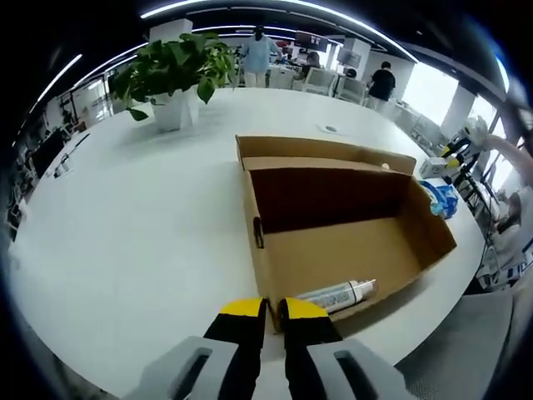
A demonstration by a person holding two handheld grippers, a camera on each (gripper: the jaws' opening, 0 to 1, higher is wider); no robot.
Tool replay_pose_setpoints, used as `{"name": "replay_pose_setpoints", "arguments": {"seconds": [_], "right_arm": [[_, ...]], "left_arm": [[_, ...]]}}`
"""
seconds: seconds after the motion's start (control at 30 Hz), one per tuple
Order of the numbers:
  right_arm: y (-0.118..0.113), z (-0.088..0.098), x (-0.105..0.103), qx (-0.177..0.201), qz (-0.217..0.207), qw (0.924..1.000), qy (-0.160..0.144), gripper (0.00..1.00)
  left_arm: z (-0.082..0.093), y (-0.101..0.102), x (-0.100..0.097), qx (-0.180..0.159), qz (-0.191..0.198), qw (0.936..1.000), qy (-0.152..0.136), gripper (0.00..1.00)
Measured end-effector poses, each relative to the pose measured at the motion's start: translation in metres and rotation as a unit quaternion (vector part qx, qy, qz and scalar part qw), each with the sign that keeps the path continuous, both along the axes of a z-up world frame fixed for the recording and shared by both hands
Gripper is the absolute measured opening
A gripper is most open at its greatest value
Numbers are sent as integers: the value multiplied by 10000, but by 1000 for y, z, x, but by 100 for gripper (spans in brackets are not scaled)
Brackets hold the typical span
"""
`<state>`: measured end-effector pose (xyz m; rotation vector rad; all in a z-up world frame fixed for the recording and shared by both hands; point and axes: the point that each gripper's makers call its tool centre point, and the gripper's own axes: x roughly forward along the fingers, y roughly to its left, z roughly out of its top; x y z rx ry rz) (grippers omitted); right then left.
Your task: Operate the shoe box by opening the lid, removing the specified soft item, and placing it in the target area until the item is outside and the box remains undamaged.
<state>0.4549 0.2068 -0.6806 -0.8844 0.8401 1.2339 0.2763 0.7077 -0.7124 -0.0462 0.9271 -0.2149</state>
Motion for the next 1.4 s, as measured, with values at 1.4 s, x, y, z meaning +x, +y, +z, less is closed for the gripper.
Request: {"name": "replay_pose_setpoints", "arguments": {"seconds": [1.4], "right_arm": [[-63, -62, 11, -1242, 598, 9905, -23, 16]], "left_arm": [[-2, 0, 1, 144, -107, 9996, 203, 8]]}}
